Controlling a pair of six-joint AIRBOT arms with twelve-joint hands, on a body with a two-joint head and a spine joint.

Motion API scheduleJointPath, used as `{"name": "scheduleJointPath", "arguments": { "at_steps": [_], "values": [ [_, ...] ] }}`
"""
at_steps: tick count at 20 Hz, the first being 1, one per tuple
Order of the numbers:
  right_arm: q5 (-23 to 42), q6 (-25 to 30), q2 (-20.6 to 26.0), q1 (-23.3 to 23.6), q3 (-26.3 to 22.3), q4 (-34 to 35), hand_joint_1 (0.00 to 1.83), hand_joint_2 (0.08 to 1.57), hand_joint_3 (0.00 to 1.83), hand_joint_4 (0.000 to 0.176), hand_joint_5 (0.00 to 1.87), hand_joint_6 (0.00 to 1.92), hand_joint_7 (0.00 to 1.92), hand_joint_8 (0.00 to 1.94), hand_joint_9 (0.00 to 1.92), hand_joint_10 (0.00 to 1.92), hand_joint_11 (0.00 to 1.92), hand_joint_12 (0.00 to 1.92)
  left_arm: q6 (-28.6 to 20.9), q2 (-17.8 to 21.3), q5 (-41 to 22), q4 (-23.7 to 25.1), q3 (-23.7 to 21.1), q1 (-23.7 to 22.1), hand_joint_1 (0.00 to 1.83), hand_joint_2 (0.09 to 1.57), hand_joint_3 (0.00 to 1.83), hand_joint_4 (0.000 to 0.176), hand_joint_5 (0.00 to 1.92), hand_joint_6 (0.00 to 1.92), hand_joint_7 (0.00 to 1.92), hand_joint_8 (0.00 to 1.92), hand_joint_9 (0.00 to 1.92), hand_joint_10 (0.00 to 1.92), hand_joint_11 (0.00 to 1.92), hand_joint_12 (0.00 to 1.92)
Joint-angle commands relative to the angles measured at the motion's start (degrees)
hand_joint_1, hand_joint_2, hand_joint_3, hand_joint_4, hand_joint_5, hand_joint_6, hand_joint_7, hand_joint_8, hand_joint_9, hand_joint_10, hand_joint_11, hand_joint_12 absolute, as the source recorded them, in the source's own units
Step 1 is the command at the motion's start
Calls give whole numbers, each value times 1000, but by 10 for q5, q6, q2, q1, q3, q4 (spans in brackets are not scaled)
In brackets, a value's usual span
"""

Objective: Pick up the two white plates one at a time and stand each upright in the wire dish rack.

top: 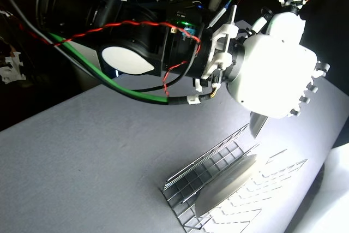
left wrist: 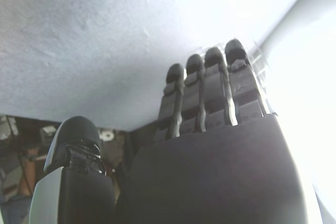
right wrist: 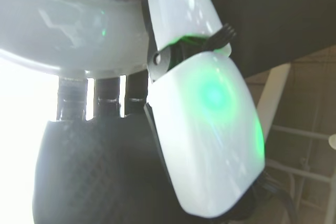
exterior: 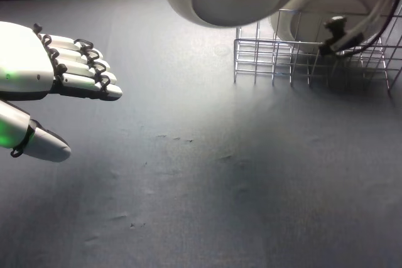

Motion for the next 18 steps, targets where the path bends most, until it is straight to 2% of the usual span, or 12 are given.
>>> {"name": "scheduleJointPath", "arguments": {
  "at_steps": [1, 3, 4, 5, 6, 9, 11, 12, 13, 15, 16, 18],
  "values": [
    [84, 8, 6, 4, 3, 6, 1493, 1071, 1, 0, 921, 1055, 1047, 682, 1043, 844, 951, 1401, -2, 6, -8, -30, 2, -3, 0, 1184, 0, 0, 115, 0, 110, 0, 75, 0, 0, 152],
    [84, 6, 7, -3, 7, 6, 1494, 1063, 0, 0, 937, 1035, 1068, 663, 1058, 805, 970, 1368, -2, 6, -8, -30, 1, -3, 0, 1188, 0, 0, 97, 0, 93, 2, 54, 1, 0, 105],
    [86, 4, 6, -6, 9, 6, 1484, 1125, 0, 0, 807, 1182, 936, 843, 924, 984, 835, 1515, -2, 6, -8, -30, 2, -3, 0, 1196, 1, 0, 129, 1, 121, 0, 77, 2, 0, 150],
    [87, 4, 6, -9, 10, 6, 1484, 1125, 0, 0, 807, 1182, 936, 843, 924, 984, 835, 1515, -2, 6, -8, -30, 3, -3, 0, 1196, 1, 0, 129, 1, 121, 0, 77, 2, 0, 150],
    [88, 3, 6, -11, 12, 5, 1490, 1091, 0, 0, 887, 1104, 1013, 741, 1000, 900, 909, 1448, -2, 6, -8, -30, 3, -3, 0, 1189, 0, 0, 140, 2, 129, 1, 88, 3, 0, 176],
    [94, 2, 6, -25, 23, -3, 1492, 1079, 1, 0, 891, 1089, 1036, 703, 1029, 873, 936, 1423, -2, 5, -8, -30, 4, -3, 0, 1186, 0, 0, 121, 1, 111, 0, 72, 1, 0, 144],
    [99, 2, 6, -36, 31, -13, 1480, 1147, 0, 0, 744, 1217, 888, 919, 893, 1070, 789, 1593, -2, 5, -8, -30, 3, -3, 0, 1195, 3, 0, 108, 0, 97, 0, 61, 0, 0, 100],
    [101, 2, 6, -43, 36, -19, 1493, 1072, 0, 0, 911, 1038, 1046, 695, 1055, 846, 941, 1428, -2, 5, -8, -30, 3, -3, 0, 1195, 1, 0, 128, 2, 119, 1, 83, 3, 0, 157],
    [104, 2, 6, -49, 38, -22, 1481, 1144, 0, 0, 758, 1198, 893, 918, 902, 1066, 780, 1599, -2, 5, -8, -30, 4, -3, 0, 1183, 0, 0, 132, 3, 123, 3, 84, 4, 0, 177],
    [112, 2, 6, -64, 45, -40, 1479, 1155, 0, 0, 737, 1239, 868, 951, 868, 1104, 771, 1614, -2, 5, -8, -30, 4, -3, 0, 1183, 0, 0, 126, 2, 113, 0, 71, 0, 0, 139],
    [114, 2, 6, -70, 47, -45, 1490, 1096, 0, 0, 869, 1082, 1006, 778, 996, 936, 898, 1488, -2, 5, -8, -30, 4, -3, 0, 1177, 0, 0, 114, 1, 105, 0, 63, 0, 0, 111],
    [117, -1, 6, -81, 54, -59, 1494, 1070, 0, 0, 919, 1010, 1058, 687, 1048, 864, 952, 1417, -2, 4, -8, -30, 3, -3, 0, 1182, 0, 0, 109, 1, 100, 1, 60, 2, 0, 116]
  ]
}}
